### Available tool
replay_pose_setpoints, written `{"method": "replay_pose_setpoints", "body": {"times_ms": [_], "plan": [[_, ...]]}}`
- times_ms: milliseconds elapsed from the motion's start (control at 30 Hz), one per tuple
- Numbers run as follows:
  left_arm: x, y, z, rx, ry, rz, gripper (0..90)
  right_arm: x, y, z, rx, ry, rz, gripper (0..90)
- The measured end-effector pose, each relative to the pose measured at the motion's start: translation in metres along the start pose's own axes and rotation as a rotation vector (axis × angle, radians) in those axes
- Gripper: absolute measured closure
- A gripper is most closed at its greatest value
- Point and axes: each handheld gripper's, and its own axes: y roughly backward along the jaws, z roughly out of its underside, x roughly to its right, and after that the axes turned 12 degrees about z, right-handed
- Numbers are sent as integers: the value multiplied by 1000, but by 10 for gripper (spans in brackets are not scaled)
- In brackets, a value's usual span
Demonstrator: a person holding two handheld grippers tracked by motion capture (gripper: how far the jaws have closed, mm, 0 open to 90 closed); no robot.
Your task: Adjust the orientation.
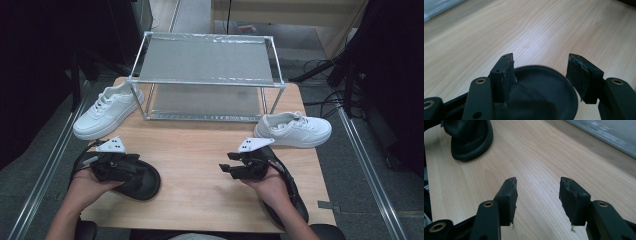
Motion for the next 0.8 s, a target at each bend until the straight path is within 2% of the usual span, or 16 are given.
{"method": "replay_pose_setpoints", "body": {"times_ms": [267, 467, 567, 667, 700, 800], "plan": [[-8, 17, 14, 6, 10, -39, 395, -1, 0, 1, -7, 5, 11, 499], [-13, 31, 28, 1, 25, -40, 477, -2, 0, 1, -14, 7, 17, 494], [-12, 37, 31, -9, 34, -11, 579, -2, 0, 1, -11, 11, 21, 494], [-10, 42, 31, -10, 14, -10, 698, -2, 0, 1, -12, 12, 21, 493], [-9, 48, 33, -4, -20, -19, 738, -2, 0, 1, -11, 13, 22, 492], [-13, 51, 38, -17, -16, -11, 841, -2, 0, 1, -11, 13, 21, 491]]}}
